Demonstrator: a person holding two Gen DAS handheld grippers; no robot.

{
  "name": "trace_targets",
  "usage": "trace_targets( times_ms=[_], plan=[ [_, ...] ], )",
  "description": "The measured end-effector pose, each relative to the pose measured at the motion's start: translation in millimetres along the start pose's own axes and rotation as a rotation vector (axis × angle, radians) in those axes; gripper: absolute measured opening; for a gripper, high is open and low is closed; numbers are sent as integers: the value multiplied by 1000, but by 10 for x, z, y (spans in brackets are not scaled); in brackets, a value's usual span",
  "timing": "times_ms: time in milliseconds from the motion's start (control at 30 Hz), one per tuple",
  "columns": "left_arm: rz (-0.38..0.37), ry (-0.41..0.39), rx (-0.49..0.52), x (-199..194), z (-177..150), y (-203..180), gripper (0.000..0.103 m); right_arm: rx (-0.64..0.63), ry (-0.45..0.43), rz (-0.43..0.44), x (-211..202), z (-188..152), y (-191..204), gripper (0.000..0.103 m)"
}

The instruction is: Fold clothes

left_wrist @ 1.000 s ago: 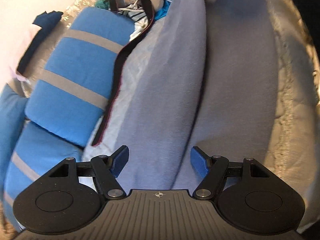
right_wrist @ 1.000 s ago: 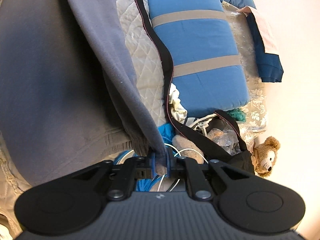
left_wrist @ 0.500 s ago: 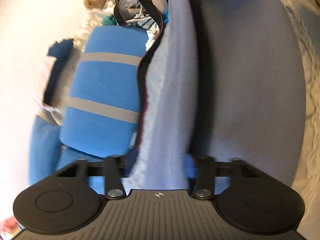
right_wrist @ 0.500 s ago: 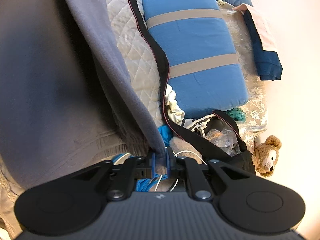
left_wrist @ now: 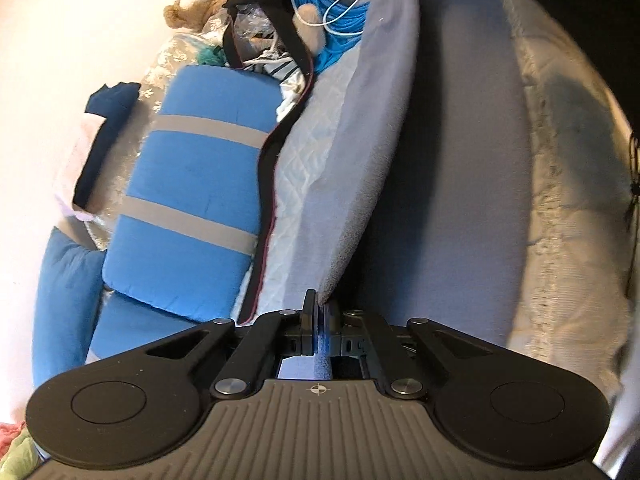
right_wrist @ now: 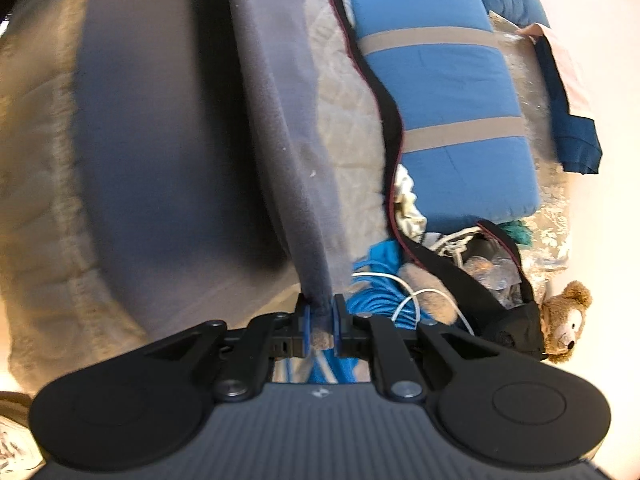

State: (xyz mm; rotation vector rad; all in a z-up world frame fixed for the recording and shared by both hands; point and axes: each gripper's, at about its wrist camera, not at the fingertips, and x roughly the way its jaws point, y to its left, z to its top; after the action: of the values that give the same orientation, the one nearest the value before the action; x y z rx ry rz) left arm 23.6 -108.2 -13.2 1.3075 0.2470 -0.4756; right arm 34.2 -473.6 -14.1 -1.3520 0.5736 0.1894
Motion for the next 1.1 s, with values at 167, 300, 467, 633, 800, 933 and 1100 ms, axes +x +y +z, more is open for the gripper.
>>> trace_targets(
  times_ms=[167, 300, 467, 633, 800, 933, 1100],
  plan=[
    [-61, -5, 28, -104, -76, -123, 2, -46, -21, 18, -102, -54, 211, 11],
    [-103, 4, 55, -146, -144, -246, 2, -71, -31, 31, -148, -86, 333, 11],
    [-151, 7, 53, -162, -168, -301, 2, -93, -35, 47, -186, -113, 402, 11],
    [-178, 8, 69, -214, -171, -392, 2, -144, -35, 64, -204, -141, 482, 11],
    [-203, 17, 84, -231, -171, -456, 2, -173, -34, 68, -201, -149, 520, 11],
    [-209, 17, 104, -235, -169, -490, 2, -179, -27, 80, -201, -151, 509, 11],
    [-225, 37, 124, -174, -175, -564, 2, -190, -19, 89, -187, -138, 512, 11]
  ],
)
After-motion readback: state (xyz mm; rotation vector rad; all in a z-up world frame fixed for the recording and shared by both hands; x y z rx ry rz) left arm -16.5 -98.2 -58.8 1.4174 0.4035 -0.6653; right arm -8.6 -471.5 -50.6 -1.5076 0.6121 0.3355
